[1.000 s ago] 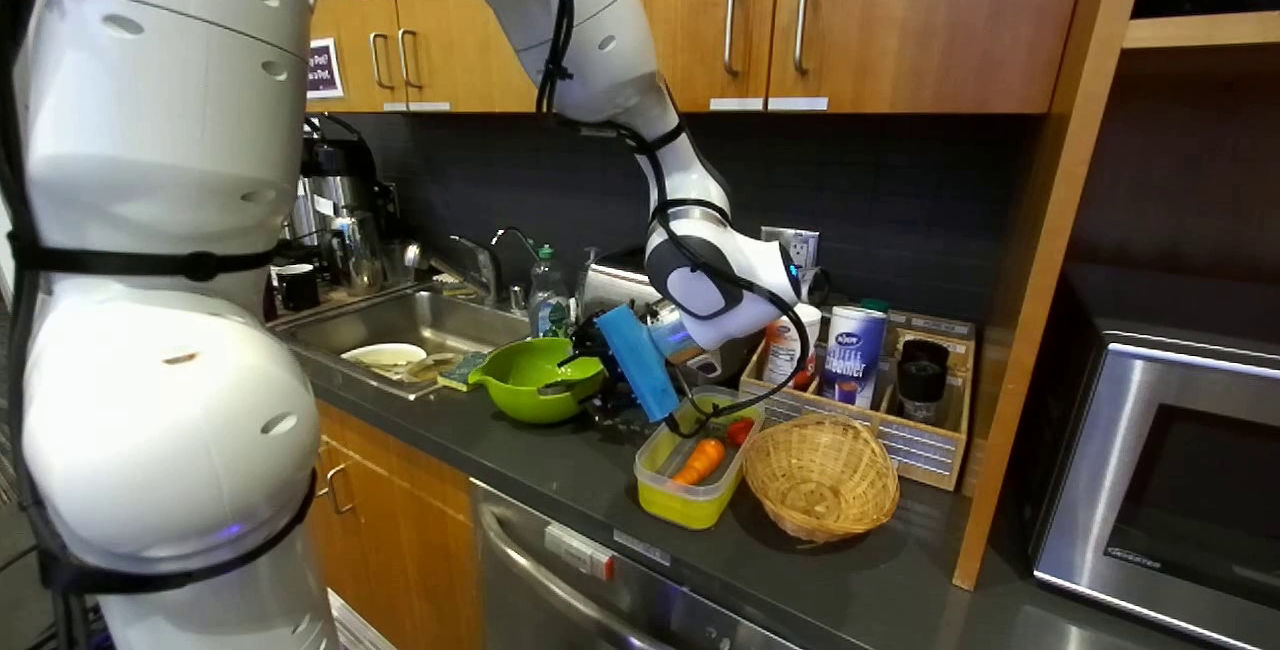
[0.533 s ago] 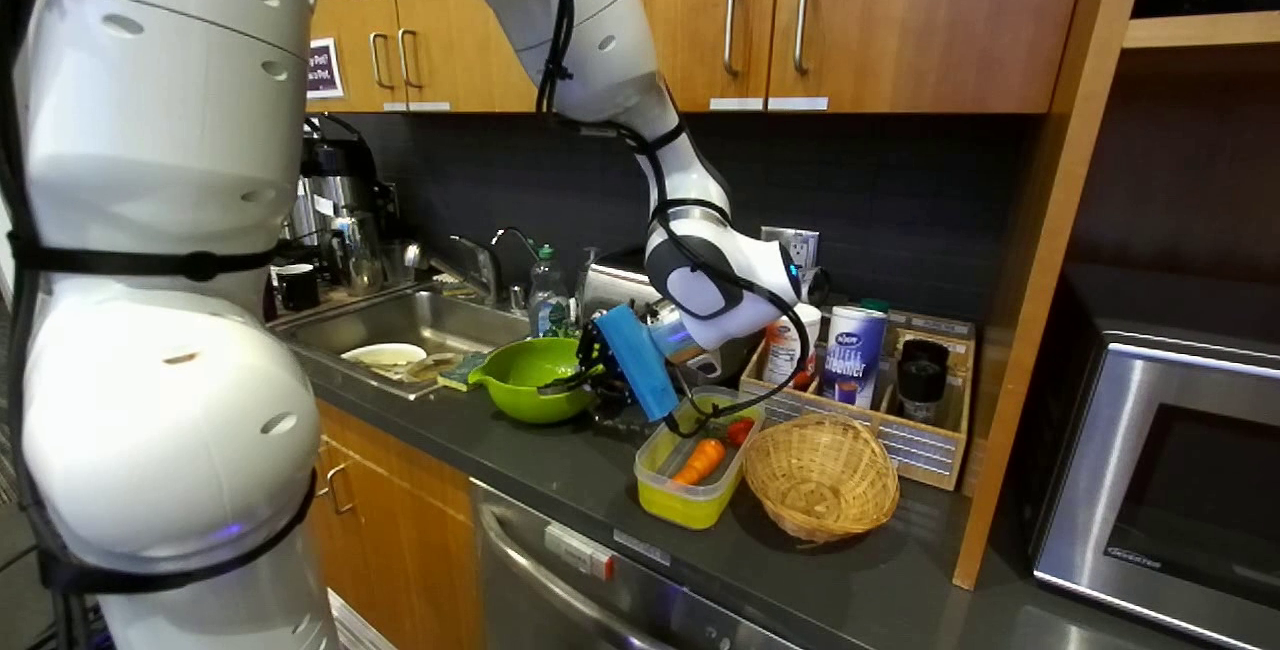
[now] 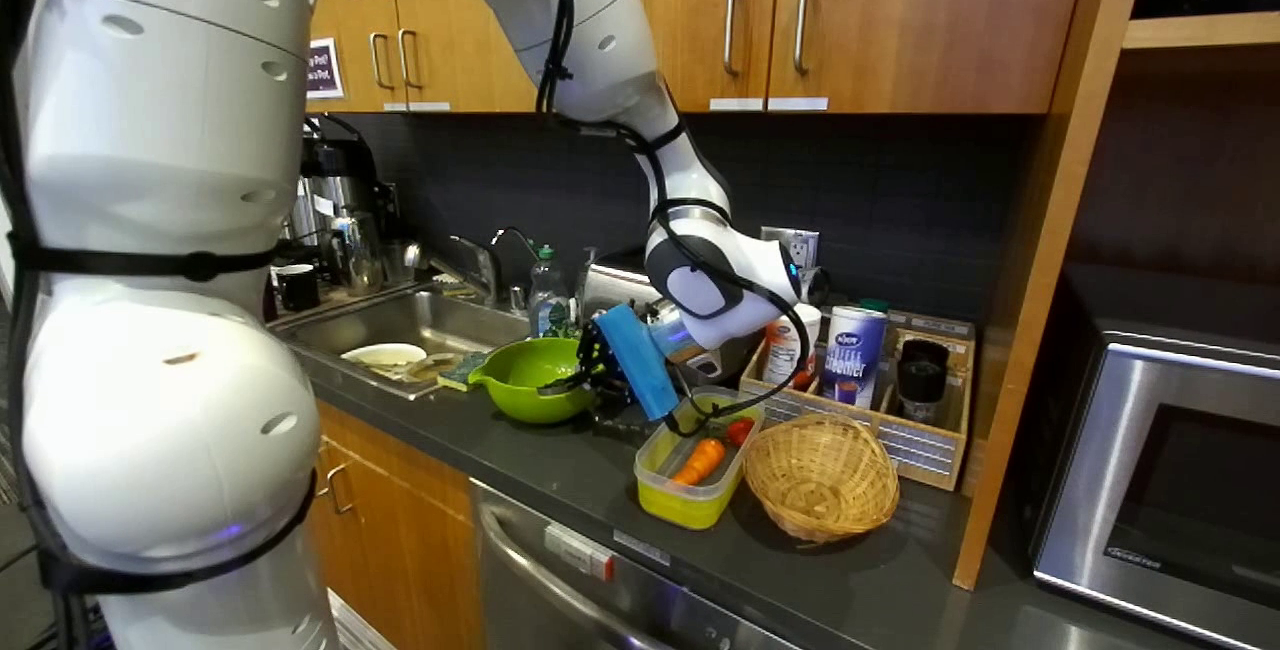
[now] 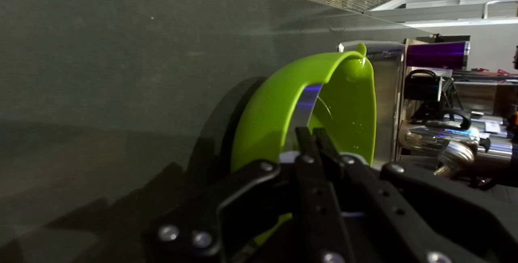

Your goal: Use the spoon to scoop up contents from the green bowl and put them inside the sink

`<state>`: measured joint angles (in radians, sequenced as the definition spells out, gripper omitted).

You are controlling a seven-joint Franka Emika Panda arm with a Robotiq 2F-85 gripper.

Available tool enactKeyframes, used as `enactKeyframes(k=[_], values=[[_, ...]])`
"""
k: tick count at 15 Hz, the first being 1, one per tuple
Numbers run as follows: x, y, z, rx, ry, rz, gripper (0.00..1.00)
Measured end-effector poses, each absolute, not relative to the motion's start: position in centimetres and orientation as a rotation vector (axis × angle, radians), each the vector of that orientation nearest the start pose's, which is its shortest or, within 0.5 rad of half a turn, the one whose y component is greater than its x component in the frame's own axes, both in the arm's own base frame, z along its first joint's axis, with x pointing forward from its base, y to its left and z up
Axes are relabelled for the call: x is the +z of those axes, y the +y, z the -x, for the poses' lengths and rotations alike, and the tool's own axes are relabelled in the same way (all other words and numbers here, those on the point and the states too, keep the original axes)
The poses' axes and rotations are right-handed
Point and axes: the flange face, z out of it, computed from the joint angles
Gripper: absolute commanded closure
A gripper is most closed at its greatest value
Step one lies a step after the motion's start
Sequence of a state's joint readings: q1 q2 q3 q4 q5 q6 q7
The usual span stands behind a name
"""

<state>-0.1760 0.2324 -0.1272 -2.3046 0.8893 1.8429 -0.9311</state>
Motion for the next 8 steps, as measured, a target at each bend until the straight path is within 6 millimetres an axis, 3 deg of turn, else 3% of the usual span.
enactKeyframes(k=[4, 8], values=[[23.4, -8.0, -46.2, 0.114, -0.056, 2.221, 0.99], [25.0, -7.4, -46.6, 0.069, -0.067, 2.260, 0.99]])
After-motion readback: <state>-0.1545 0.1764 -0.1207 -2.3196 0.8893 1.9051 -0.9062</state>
